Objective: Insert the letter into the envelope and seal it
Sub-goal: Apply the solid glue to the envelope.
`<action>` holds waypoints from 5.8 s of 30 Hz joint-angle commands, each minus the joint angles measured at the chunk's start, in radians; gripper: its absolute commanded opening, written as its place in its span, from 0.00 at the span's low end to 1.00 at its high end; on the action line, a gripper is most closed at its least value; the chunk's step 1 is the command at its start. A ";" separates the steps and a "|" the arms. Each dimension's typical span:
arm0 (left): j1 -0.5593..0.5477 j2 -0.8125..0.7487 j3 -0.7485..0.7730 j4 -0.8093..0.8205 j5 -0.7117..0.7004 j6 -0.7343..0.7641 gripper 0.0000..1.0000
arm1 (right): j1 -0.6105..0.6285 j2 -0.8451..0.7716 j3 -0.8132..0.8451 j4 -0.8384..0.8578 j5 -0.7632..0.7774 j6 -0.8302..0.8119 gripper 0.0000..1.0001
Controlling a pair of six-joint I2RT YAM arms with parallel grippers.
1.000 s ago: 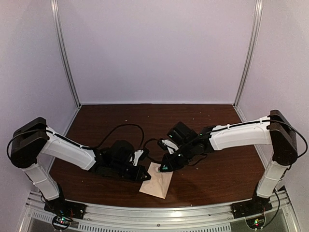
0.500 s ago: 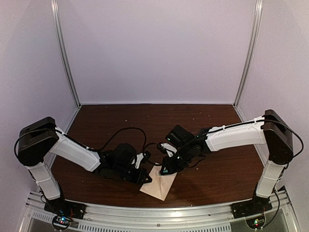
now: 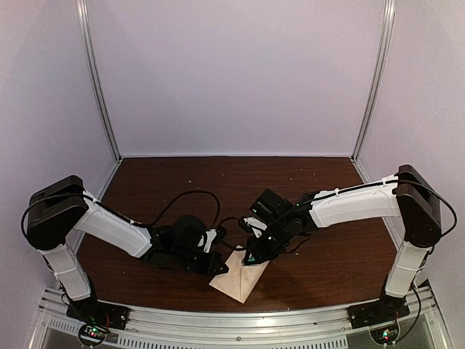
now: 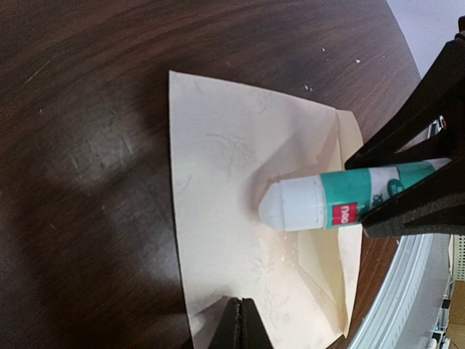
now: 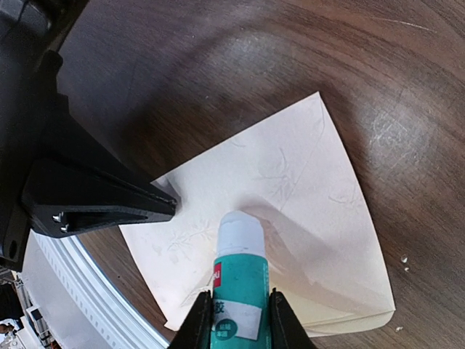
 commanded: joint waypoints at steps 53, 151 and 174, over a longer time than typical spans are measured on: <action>-0.020 -0.211 0.052 -0.098 -0.134 0.011 0.26 | -0.075 -0.332 -0.277 0.283 0.003 0.199 0.06; -0.021 0.072 0.030 0.041 -0.080 -0.024 0.00 | -0.054 -0.219 -0.321 0.314 -0.012 0.159 0.04; -0.020 0.069 0.033 0.032 -0.076 -0.024 0.00 | -0.037 -0.092 -0.260 0.255 -0.076 0.097 0.04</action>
